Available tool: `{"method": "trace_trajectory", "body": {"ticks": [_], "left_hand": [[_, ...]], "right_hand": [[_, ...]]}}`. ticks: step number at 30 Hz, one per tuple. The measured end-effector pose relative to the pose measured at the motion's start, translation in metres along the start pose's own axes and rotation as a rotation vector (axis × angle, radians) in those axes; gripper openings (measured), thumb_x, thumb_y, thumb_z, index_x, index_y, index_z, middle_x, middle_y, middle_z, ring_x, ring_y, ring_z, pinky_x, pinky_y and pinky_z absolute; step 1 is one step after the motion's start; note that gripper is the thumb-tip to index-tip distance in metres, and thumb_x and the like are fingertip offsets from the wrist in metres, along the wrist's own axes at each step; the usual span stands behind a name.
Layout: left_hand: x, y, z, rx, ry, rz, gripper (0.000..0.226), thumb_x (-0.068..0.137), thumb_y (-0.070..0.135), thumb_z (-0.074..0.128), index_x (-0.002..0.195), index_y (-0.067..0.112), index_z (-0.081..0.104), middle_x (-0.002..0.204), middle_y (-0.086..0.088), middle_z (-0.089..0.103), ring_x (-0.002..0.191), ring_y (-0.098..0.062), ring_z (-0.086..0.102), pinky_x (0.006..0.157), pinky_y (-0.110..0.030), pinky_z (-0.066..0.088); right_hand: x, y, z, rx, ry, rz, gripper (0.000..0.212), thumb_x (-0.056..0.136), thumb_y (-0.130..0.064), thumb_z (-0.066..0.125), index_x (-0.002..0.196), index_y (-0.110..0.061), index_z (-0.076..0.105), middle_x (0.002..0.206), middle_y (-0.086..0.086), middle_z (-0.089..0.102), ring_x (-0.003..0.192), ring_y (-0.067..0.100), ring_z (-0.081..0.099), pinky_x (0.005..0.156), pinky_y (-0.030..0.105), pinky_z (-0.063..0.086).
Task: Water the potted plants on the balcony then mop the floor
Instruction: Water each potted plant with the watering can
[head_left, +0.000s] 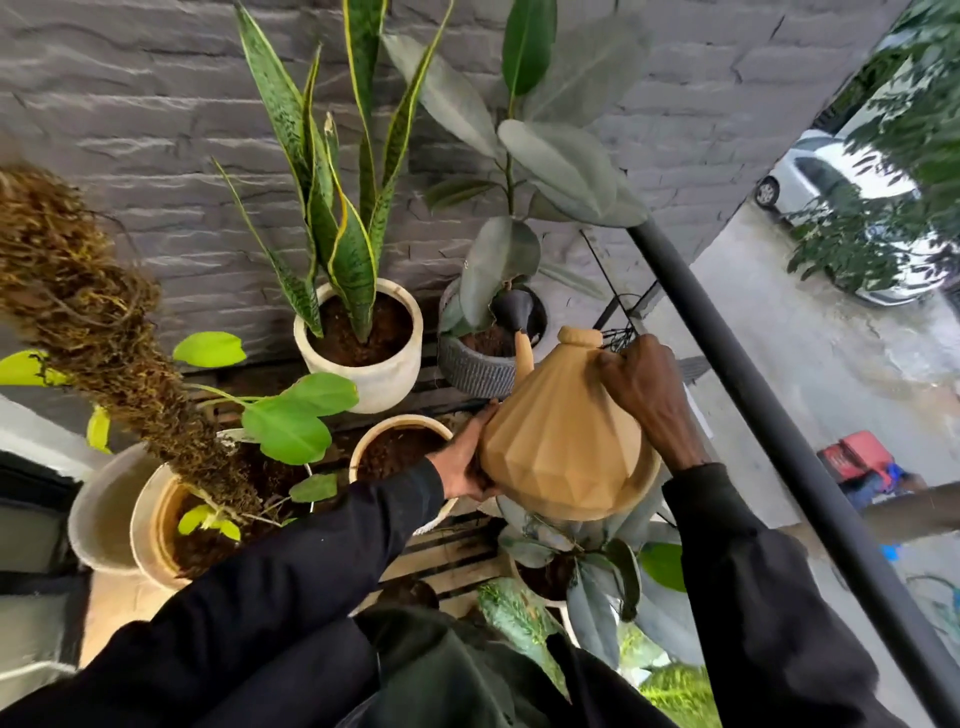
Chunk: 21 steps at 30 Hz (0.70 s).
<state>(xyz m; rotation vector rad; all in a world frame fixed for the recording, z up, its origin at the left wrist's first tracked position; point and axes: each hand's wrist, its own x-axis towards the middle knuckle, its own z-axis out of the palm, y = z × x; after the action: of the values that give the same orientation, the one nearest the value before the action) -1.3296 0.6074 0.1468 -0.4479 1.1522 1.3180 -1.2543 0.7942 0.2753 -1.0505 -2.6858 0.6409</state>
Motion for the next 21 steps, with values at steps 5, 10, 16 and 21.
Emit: {"method": "trace_trajectory", "body": {"ticks": [5, 10, 16, 21], "left_hand": [[0.011, 0.008, 0.003, -0.041, 0.018, -0.002, 0.069, 0.080, 0.079, 0.061, 0.110, 0.017, 0.067, 0.104, -0.010, 0.069, 0.107, -0.031, 0.059, 0.091, -0.042, 0.049], [0.016, 0.015, 0.018, -0.066, 0.003, -0.010, 0.067, 0.082, 0.078, 0.059, 0.110, 0.018, 0.066, 0.107, -0.012, 0.067, 0.105, -0.032, 0.059, 0.080, -0.043, 0.052], [0.020, 0.020, 0.033, -0.100, 0.008, 0.002, 0.070, 0.083, 0.076, 0.061, 0.116, 0.015, 0.066, 0.113, -0.015, 0.068, 0.103, -0.034, 0.061, 0.074, -0.046, 0.053], [0.028, 0.021, 0.041, -0.075, 0.020, 0.007, 0.070, 0.082, 0.078, 0.057, 0.108, 0.015, 0.066, 0.105, -0.014, 0.066, 0.102, -0.033, 0.060, 0.082, -0.044, 0.053]], "right_hand": [[0.029, -0.007, -0.002, -0.037, -0.061, -0.006, 0.040, 0.093, -0.017, 0.062, 0.063, -0.013, 0.035, 0.064, 0.004, 0.044, 0.056, 0.022, 0.040, 0.048, 0.032, 0.025], [0.058, 0.001, -0.003, -0.074, -0.090, -0.037, 0.035, 0.090, -0.023, 0.066, 0.068, -0.011, 0.041, 0.065, 0.006, 0.047, 0.057, 0.022, 0.040, 0.049, 0.031, 0.028], [0.079, 0.005, -0.012, -0.077, -0.156, -0.047, 0.027, 0.088, -0.023, 0.064, 0.070, -0.008, 0.049, 0.073, 0.013, 0.059, 0.058, 0.029, 0.055, 0.050, 0.032, 0.040], [0.092, 0.005, -0.018, -0.094, -0.171, -0.059, 0.032, 0.091, -0.017, 0.065, 0.071, -0.011, 0.042, 0.072, 0.007, 0.050, 0.070, 0.032, 0.053, 0.050, 0.032, 0.031]]}}
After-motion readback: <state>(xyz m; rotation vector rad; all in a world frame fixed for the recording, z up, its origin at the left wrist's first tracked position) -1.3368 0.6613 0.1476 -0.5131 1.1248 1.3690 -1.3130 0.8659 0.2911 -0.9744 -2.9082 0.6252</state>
